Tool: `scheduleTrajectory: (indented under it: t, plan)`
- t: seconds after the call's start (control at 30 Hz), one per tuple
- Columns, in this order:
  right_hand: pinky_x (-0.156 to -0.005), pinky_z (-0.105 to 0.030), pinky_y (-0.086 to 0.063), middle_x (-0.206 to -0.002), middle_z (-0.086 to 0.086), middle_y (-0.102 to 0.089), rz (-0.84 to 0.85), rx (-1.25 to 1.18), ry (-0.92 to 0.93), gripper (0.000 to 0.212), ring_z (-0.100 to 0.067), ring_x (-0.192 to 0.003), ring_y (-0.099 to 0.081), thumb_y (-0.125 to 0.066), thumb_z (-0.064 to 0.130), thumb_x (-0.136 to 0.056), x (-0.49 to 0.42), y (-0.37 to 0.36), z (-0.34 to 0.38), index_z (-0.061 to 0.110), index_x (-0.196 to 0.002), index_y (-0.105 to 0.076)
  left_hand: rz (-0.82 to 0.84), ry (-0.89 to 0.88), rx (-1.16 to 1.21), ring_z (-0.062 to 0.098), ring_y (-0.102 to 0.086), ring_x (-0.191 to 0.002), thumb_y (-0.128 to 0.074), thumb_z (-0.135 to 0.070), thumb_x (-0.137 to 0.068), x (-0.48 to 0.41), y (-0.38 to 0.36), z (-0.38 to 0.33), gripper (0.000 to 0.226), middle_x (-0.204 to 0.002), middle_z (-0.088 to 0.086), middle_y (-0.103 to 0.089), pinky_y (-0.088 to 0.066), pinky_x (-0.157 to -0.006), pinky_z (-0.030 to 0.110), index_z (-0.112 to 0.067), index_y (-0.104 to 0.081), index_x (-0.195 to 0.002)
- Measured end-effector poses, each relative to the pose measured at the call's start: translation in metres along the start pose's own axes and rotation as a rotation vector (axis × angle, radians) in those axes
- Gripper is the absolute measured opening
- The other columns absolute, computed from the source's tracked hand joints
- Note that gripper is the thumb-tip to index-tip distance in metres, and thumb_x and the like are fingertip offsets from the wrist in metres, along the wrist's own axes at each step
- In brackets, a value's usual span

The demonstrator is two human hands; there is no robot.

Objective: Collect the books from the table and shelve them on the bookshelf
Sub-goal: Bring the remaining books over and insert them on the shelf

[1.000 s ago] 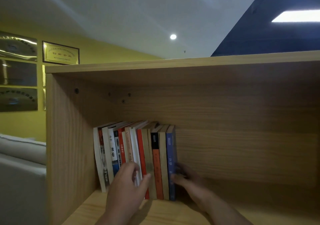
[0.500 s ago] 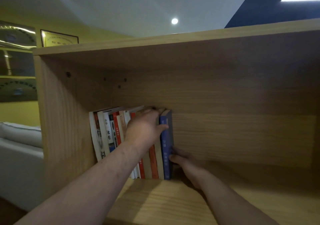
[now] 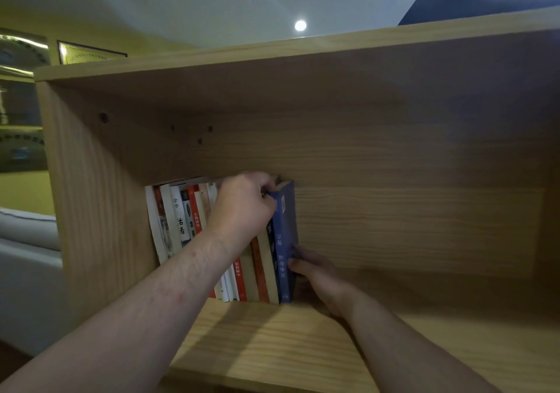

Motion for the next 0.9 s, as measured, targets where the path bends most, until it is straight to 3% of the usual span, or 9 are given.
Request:
scheduleTrajectory:
  t: [0.23, 0.43, 0.63, 0.7, 0.77, 0.83, 0.9]
  plan:
    - [-0.112, -0.052, -0.044, -0.112, 0.007, -0.073, 0.028, 0.01, 0.019, 0.032, -0.023, -0.116, -0.064, -0.068, 0.024, -0.094, 0.0, -0.001, 0.0, 0.055, -0.089, -0.071, -0.067, 0.015, 0.02, 0.015, -0.066, -0.086, -0.062, -0.008, -0.084, 0.001, 0.001, 0.0, 0.017, -0.095, 0.0, -0.07, -0.059, -0.072, 0.032, -0.016, -0.074, -0.094]
    - [-0.108, -0.054, -0.047, -0.111, 0.003, -0.076, 0.059, -0.018, 0.016, 0.029, -0.025, -0.113, -0.068, -0.067, 0.024, -0.095, 0.001, 0.0, 0.001, 0.053, -0.094, -0.069, -0.085, -0.004, -0.157, 0.026, -0.057, -0.113, -0.069, -0.027, -0.087, 0.014, -0.011, 0.003, 0.031, -0.12, 0.003, -0.06, -0.051, -0.088, 0.035, -0.015, -0.066, -0.116]
    - [-0.109, -0.054, -0.047, -0.105, 0.006, -0.077, 0.034, -0.035, 0.041, 0.029, -0.022, -0.109, -0.068, -0.068, 0.02, -0.094, -0.002, -0.001, -0.001, 0.049, -0.098, -0.072, -0.086, 0.062, 0.005, 0.013, -0.056, -0.105, -0.063, -0.005, -0.088, 0.019, -0.004, -0.005, 0.024, -0.121, 0.0, -0.056, -0.04, -0.08, 0.019, -0.013, -0.069, -0.11]
    - [-0.111, -0.053, -0.044, -0.113, 0.004, -0.075, 0.026, -0.01, 0.056, 0.028, -0.021, -0.113, -0.067, -0.068, 0.022, -0.093, 0.0, -0.001, 0.0, 0.048, -0.102, -0.069, -0.101, 0.12, 0.019, 0.015, -0.057, -0.107, -0.065, -0.008, -0.087, 0.027, 0.004, -0.005, 0.032, -0.126, -0.002, -0.052, -0.045, -0.08, 0.02, -0.02, -0.066, -0.117]
    - [-0.113, -0.052, -0.042, -0.116, 0.006, -0.073, 0.057, 0.007, 0.06, 0.028, -0.021, -0.118, -0.064, -0.069, 0.026, -0.092, 0.0, 0.001, -0.001, 0.053, -0.097, -0.069, -0.081, 0.226, 0.071, 0.01, -0.056, -0.093, -0.067, -0.011, -0.086, 0.037, 0.016, -0.002, 0.044, -0.123, -0.003, -0.044, -0.046, -0.066, 0.016, -0.026, -0.055, -0.125]
    - [-0.114, -0.049, -0.041, -0.113, 0.012, -0.07, 0.048, 0.039, 0.061, 0.029, -0.018, -0.118, -0.062, -0.067, 0.026, -0.094, 0.002, 0.001, 0.002, 0.054, -0.1, -0.066, 0.012, 0.351, 0.092, 0.005, -0.05, -0.078, -0.07, -0.013, -0.084, 0.042, 0.026, 0.001, 0.057, -0.114, -0.006, -0.044, -0.039, -0.054, 0.018, -0.026, -0.042, -0.131]
    - [-0.112, -0.043, -0.041, -0.107, 0.017, -0.066, 0.054, 0.051, 0.059, 0.032, -0.013, -0.111, -0.061, -0.065, 0.023, -0.096, -0.001, 0.001, 0.001, 0.051, -0.11, -0.062, 0.155, 0.494, 0.115, 0.01, -0.055, -0.078, -0.069, -0.019, -0.082, 0.039, 0.032, -0.001, 0.055, -0.103, -0.003, -0.053, -0.05, -0.058, 0.029, -0.021, -0.04, -0.128]
Point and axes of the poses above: each hand's wrist, its own x-axis away from the middle knuckle, its own y-axis out of the back of the hand, z = x × y, the point moved 2 cm from there along -x, towards the middle knuckle
